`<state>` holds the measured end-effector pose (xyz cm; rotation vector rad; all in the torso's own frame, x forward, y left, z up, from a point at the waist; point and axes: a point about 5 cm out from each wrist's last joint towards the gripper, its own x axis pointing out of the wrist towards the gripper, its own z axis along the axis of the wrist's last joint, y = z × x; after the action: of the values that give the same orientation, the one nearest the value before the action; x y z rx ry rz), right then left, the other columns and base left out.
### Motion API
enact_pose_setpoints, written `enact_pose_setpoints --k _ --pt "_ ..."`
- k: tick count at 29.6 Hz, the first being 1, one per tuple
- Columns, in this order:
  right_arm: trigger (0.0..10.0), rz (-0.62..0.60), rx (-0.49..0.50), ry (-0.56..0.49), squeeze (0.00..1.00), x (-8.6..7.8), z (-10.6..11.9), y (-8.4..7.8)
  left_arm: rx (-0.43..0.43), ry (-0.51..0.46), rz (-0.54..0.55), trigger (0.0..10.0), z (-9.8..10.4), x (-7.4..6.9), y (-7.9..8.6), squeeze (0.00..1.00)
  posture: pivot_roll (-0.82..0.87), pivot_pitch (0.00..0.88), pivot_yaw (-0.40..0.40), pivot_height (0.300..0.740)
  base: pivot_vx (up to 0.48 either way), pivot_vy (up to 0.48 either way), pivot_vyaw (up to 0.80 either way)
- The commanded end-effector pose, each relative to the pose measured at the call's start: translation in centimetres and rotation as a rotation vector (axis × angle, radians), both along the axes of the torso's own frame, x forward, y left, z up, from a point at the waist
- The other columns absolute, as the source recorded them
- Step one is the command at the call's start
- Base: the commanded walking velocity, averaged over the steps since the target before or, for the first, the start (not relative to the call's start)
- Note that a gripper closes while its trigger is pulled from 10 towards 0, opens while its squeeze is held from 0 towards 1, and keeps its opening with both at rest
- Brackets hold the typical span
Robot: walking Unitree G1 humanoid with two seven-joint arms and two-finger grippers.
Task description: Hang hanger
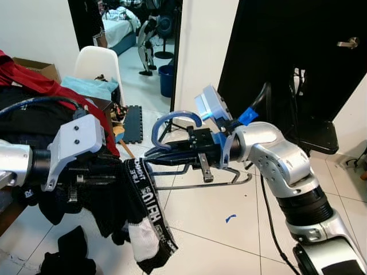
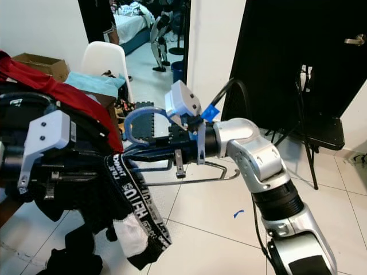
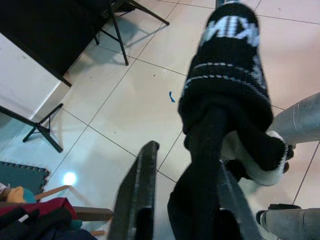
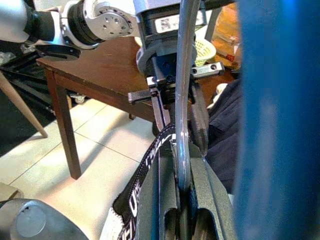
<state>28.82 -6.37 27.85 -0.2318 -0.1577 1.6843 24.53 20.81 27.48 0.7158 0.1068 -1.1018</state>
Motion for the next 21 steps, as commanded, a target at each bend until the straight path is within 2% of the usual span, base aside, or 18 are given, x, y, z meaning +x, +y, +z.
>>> enact_pose_setpoints --k 1,10,12,13,14,18,21 --pt "10.0 0.089 0.049 -0.046 0.00 -1.3 1.1 1.1 -0.015 0.032 -0.033 0.0 -0.9 0.0 -0.6 0.00 -0.03 0.000 -0.036 0.740 0.000 0.000 0.00" --pt "10.0 0.086 0.044 -0.043 0.00 -1.3 0.9 1.1 -0.011 0.032 -0.043 0.0 -1.2 0.0 -0.8 0.00 -0.02 0.000 -0.044 0.740 0.000 0.000 0.00" --pt "10.0 0.076 0.045 -0.047 0.00 -1.2 0.8 1.2 -0.018 0.009 -0.042 0.0 -1.1 0.1 -0.8 0.00 -0.02 0.000 -0.043 0.740 0.000 0.000 0.00" --pt "10.0 0.018 0.058 -0.043 0.00 -0.7 0.5 1.7 -0.046 -0.057 -0.023 0.0 -0.2 0.6 -0.6 0.00 -0.02 0.000 -0.042 0.740 0.000 0.000 0.00" --pt "10.0 -0.009 0.059 -0.036 1.00 -0.4 0.2 1.9 -0.059 -0.088 -0.012 0.0 0.4 0.9 -0.2 0.00 -0.02 0.000 -0.041 0.740 0.000 0.000 0.00" --pt "10.0 -0.079 0.067 -0.019 1.00 0.5 -0.2 1.6 -0.064 -0.128 0.008 0.0 1.6 1.1 0.7 0.00 -0.02 0.000 -0.042 0.740 0.000 0.000 0.00" --pt "10.0 -0.128 0.076 -0.009 1.00 1.1 -0.3 0.8 -0.044 -0.145 0.027 0.0 2.3 1.2 1.6 0.00 -0.02 0.000 -0.038 0.740 0.000 0.000 0.00"
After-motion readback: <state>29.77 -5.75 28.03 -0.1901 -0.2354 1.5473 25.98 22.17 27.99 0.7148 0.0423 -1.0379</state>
